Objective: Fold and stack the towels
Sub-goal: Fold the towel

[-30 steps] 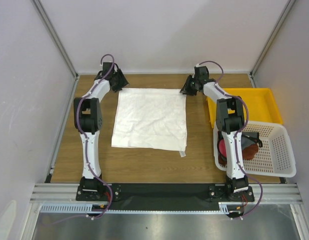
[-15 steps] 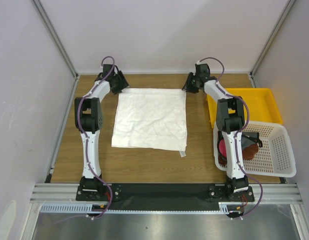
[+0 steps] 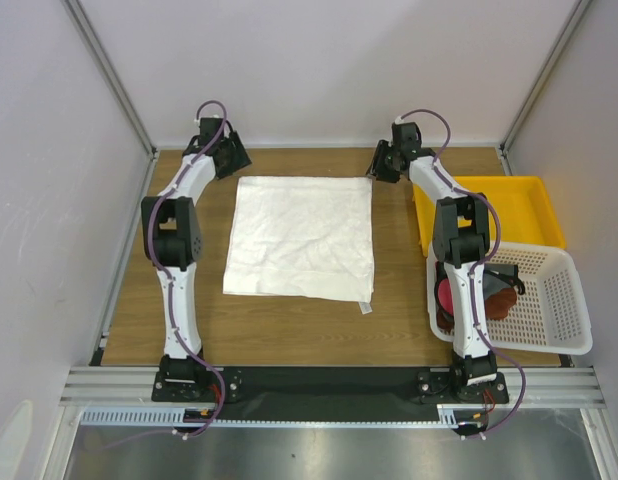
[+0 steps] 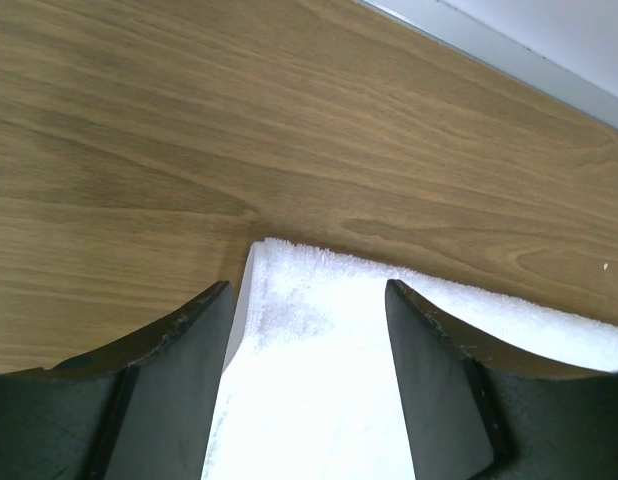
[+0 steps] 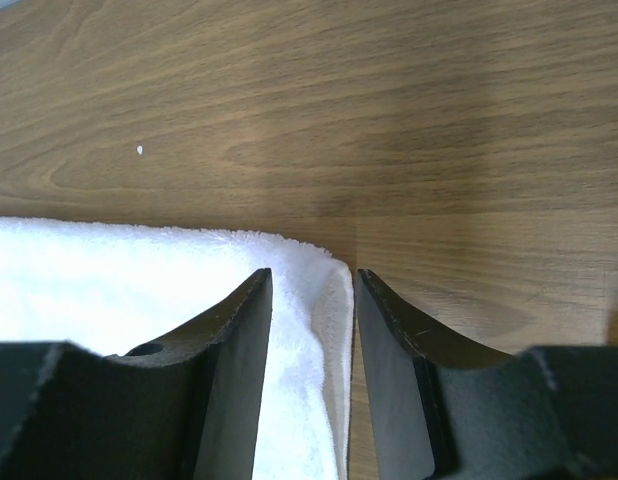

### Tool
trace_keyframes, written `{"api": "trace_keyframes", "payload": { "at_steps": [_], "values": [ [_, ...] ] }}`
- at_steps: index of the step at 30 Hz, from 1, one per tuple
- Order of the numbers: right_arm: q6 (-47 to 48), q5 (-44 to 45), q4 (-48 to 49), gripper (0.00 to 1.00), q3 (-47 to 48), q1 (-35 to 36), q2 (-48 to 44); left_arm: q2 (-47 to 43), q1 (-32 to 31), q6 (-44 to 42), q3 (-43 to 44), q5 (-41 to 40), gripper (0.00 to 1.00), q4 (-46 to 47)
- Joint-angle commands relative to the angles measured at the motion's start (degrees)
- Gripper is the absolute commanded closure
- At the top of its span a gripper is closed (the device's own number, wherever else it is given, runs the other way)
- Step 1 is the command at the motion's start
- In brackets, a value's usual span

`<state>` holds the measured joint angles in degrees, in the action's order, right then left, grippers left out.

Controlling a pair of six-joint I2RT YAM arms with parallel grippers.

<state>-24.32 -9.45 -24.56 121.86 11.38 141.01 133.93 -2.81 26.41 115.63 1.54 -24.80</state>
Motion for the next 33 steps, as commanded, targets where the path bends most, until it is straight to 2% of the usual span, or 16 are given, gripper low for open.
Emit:
{"api": "trace_keyframes", "payload": {
  "at_steps": [1,19,23,27,33],
  "values": [
    [0.76,1.19,-0.4,0.55,2.85,-0.13,-1.09,0.89,0.44,-1.19,3.8,-1.28,0.32,-1.13],
    [0.32,0.75,-0.93,0.55,5.4,0.49,2.34,5.64,0.44,0.3,5.74,-1.37,0.35,-1.75],
    [0.15,0.49,-0.76,0.6,5.31,0.49,3.04,6.08,0.44,1.09,5.39,-0.14,0.45,0.09],
    [-0.2,0.93,-0.41,0.6,5.32,0.31,2.96,6.08,0.44,2.24,4.52,1.97,0.59,3.52],
    [-0.73,-0.13,-0.05,0.6,4.88,-0.39,1.64,4.94,0.44,2.76,1.62,3.47,0.6,10.55]
  ]
}}
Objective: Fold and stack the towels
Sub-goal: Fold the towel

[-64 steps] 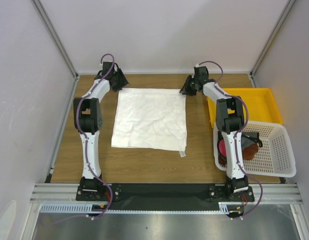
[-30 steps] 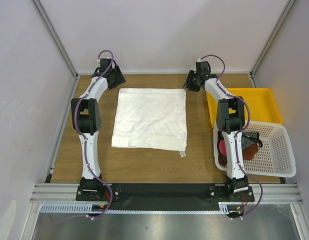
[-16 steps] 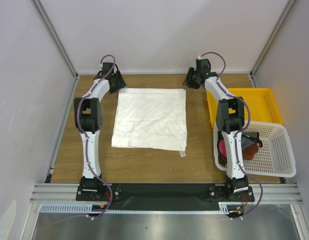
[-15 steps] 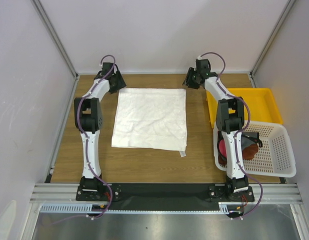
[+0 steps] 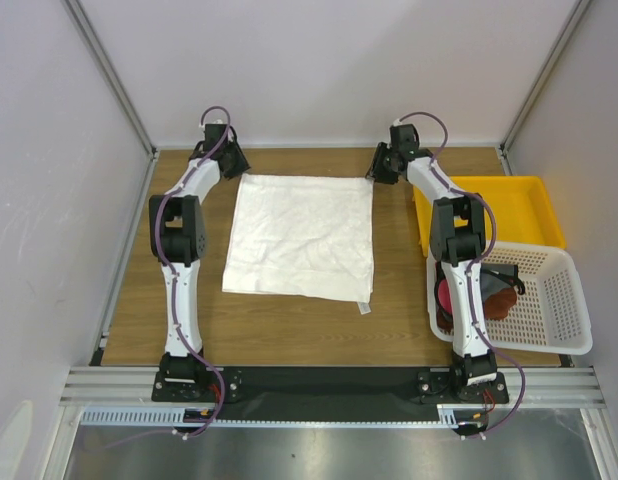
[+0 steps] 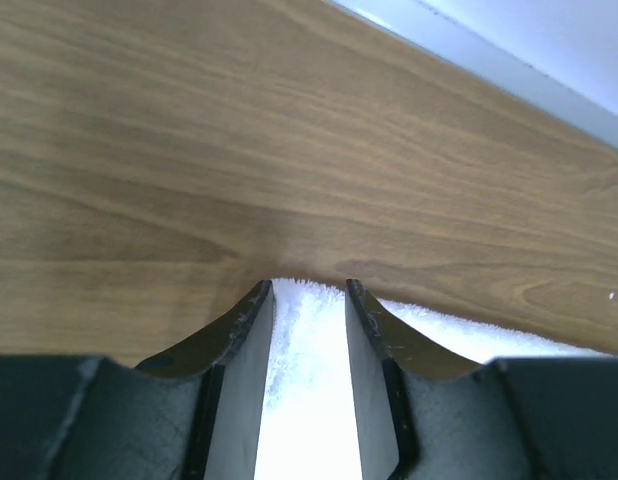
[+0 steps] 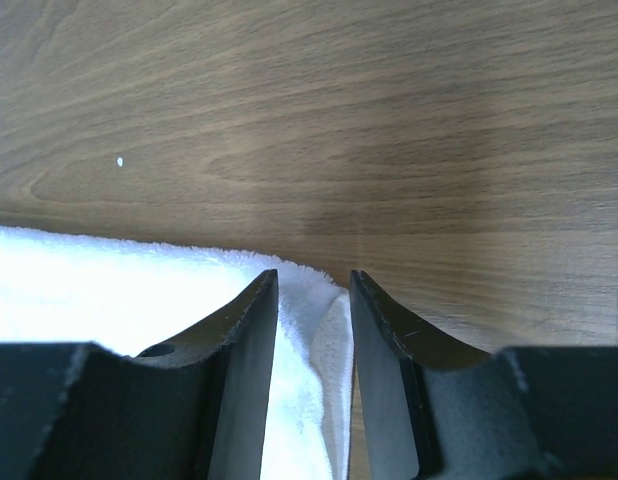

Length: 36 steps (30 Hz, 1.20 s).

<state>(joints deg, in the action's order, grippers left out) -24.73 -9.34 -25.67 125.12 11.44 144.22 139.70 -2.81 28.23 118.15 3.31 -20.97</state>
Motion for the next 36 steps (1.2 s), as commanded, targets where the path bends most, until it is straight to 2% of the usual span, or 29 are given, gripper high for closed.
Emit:
{"api": "trace_keyframes", "payload": {
  "at_steps": [1,5,10,13,16,17,18,20,21,26,28,29,32,36],
  "values": [
    [-0.23,-0.24,1.06,0.59,1.62,-0.46,-1.84,-0.83,0.52,1.39,-0.99,1.79,0.59,7.17],
    [0.03,-0.32,0.45,0.57,1.09,-0.54,-2.98,-0.13,0.79,2.01,0.33,3.2,0.59,6.74],
    [0.3,-0.5,-1.31,0.54,-1.01,-0.63,-6.4,-3.9,0.87,-0.09,0.07,-7.6,0.49,0.77],
    [0.3,-0.67,-2.54,0.51,-3.38,-0.72,-10.43,-9.78,0.88,-0.63,-2.38,-11.47,0.47,-3.72],
    [-0.4,-1.11,-2.46,0.41,-10.66,-0.72,-15.45,-20.14,0.61,1.29,-13.52,-9.91,0.44,-2.33],
    [-0.75,-1.72,-1.24,0.36,-15.82,-0.72,-19.55,-22.95,0.44,1.91,-20.52,-9.73,0.4,-0.58],
    [-1.11,-2.86,-0.35,0.34,-19.35,-0.63,-21.77,-28.55,0.26,2.53,-24.07,-9.73,0.38,0.13],
    [-2.42,-4.1,1.14,0.32,-25.51,-0.37,-28.34,-33.41,-0.27,4.11,-33.45,-9.9,0.3,0.76],
    [-2.95,-4.97,2.11,0.29,-31.63,-0.19,-30.21,-36.05,-0.44,4.72,-36.47,-9.73,0.27,0.67],
    [-3.74,-5.16,3.08,0.24,-46.0,3.31,-40.24,-51.09,-1.93,7.71,-55.43,-8.59,0.21,0.5],
    [-4.18,-4.9,2.82,0.24,-51.08,4.37,-43.4,-54.78,-2.55,8.85,-60.03,-7.54,0.21,0.49],
    [-4.36,-4.72,2.47,0.24,-52.68,5.16,-44.46,-57.67,-2.73,9.12,-63.88,-7.1,0.14,0.41],
    [-5.32,-4.8,3.08,0.24,-59.53,6.92,-47.71,-62.95,-3.08,9.56,-70.22,-6.56,0.09,-0.3],
    [-6.82,-4.72,3.61,0.26,-66.31,9.73,-51.66,-68.41,-3.25,10.26,-75.95,-6.04,0.07,-1.26]
  ]
}}
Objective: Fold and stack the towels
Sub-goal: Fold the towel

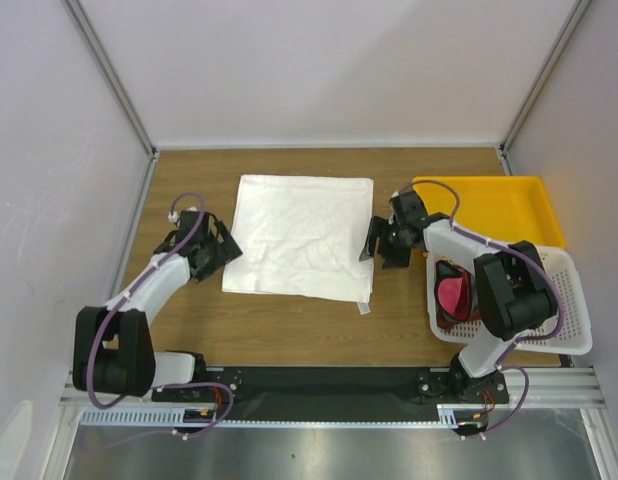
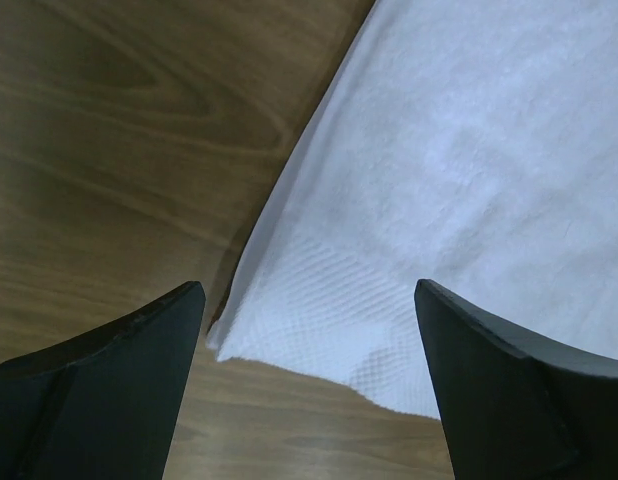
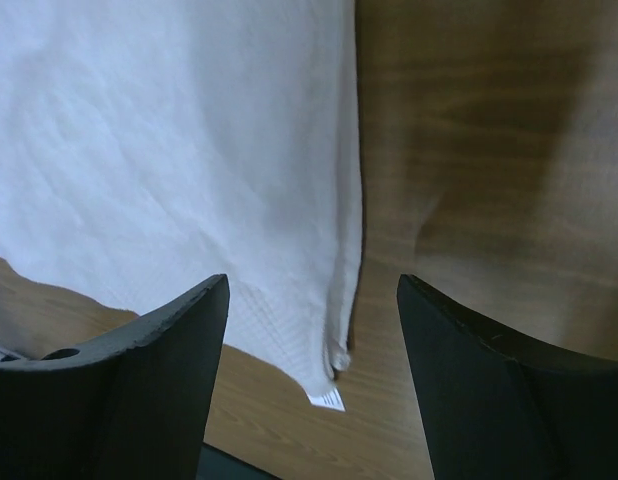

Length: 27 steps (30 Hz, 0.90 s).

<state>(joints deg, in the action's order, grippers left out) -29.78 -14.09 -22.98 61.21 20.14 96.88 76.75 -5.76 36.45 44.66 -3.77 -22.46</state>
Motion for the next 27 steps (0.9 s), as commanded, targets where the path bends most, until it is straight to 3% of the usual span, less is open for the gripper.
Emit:
{"api": "trace_keyframes", "payload": {
  "at_steps": [1,12,27],
  "values": [
    [-2.56,0.29,1.01,0.26,-3.8,2.17,-5.9,-6.6,-0.31,2.57,-3.7,2.79,0.08,1.18],
    [-8.54,1.43,5.4,0.36,-17.08,6.84,-14.26,-15.4,-0.39,8.46,-14.69,1.57,0.09,2.51],
    [-7.75,2.84,8.83,0.43,-17.7,7.81,-10.84,-14.62,-0.39,10.57,-20.05,2.54,0.13,8.48]
  ]
}}
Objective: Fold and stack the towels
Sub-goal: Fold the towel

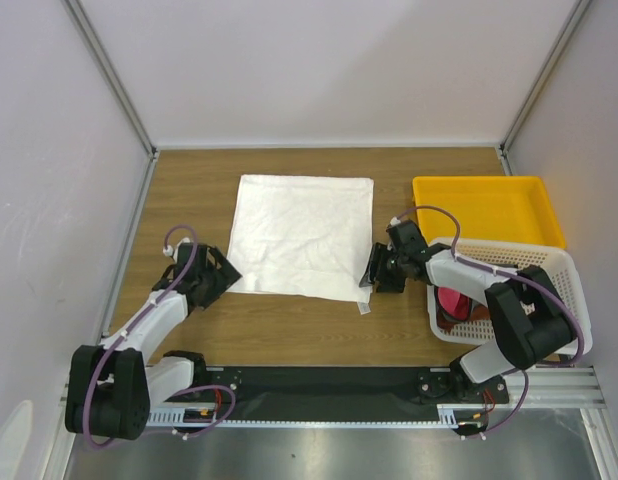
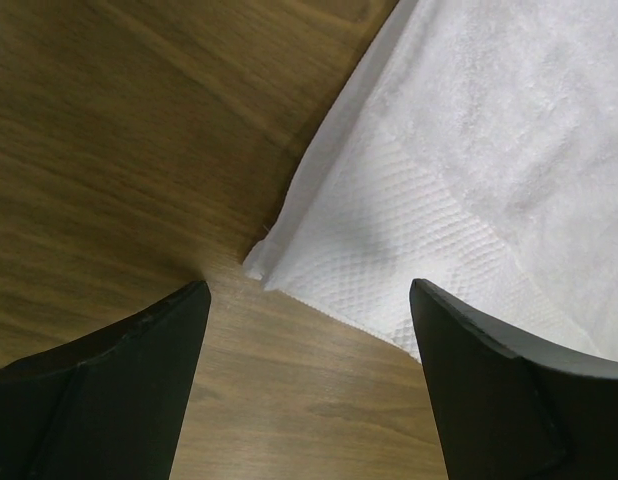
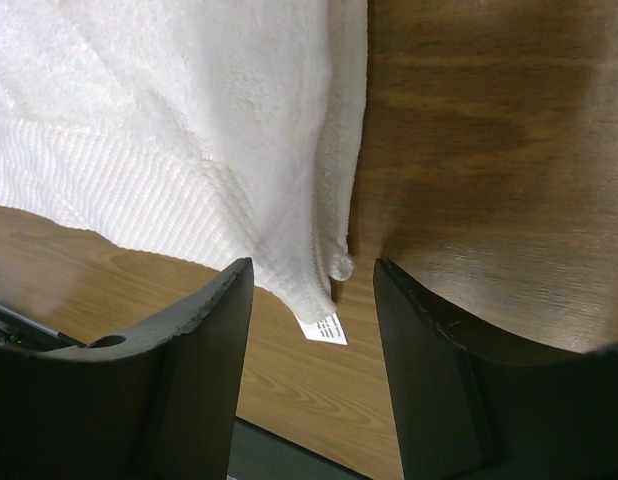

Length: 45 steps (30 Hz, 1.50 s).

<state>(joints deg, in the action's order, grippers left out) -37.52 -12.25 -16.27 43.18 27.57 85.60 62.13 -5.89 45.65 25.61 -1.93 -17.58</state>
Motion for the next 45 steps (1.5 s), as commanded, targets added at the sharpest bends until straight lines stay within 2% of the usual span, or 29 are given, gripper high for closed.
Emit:
{"api": "trace_keyframes", "payload": {
  "at_steps": [1,10,19,22,30,31,33,34,36,37,39,45],
  "values": [
    [0.08,1.26,1.95,0.43,0.24,0.46,0.53,0.1,-0.26,1.46,-1.17,0.53,0.13,4.22],
    [0.34,0.65,3.18,0.48,-0.03,0.64,2.46,0.27,-0.26,1.9,-2.84,-1.23,0.13,7.39],
    [0.25,0.12,2.92,0.65,0.5,0.73,3.52,1.06,-0.26,1.64,-5.3,-1.76,0.18,11.95],
    [0.25,0.73,2.48,0.66,0.77,0.73,3.43,1.85,-0.35,1.29,-6.09,-0.44,0.21,14.59],
    [0.08,1.18,1.68,0.74,1.38,0.73,3.96,2.3,-0.7,1.29,-9.26,0.09,0.5,17.32],
    [-0.01,1.09,1.68,0.75,1.38,0.73,4.13,2.21,-0.7,1.2,-9.52,0.26,0.58,17.32],
    [-0.27,0.91,1.77,0.8,1.38,0.82,4.13,2.21,-0.79,1.02,-9.7,0.44,0.68,19.15],
    [-0.28,1.0,1.6,0.83,1.56,0.73,4.13,2.12,-0.79,1.11,-9.7,0.44,0.81,19.17],
    [-0.54,1.09,1.51,0.89,1.38,0.73,3.87,2.38,-0.79,1.11,-9.52,0.44,0.99,18.73],
    [-0.54,1.09,1.59,0.95,1.38,0.73,3.78,2.38,-0.79,1.11,-9.35,0.27,0.99,18.38],
    [-0.8,1.0,1.42,1.0,1.47,0.73,3.26,2.3,-0.79,0.85,-8.82,0.18,1.0,18.03],
    [-0.89,0.91,1.07,1.0,1.03,0.73,1.41,-3.4,-1.58,1.81,-8.03,-1.92,1.0,12.59]
  ]
}}
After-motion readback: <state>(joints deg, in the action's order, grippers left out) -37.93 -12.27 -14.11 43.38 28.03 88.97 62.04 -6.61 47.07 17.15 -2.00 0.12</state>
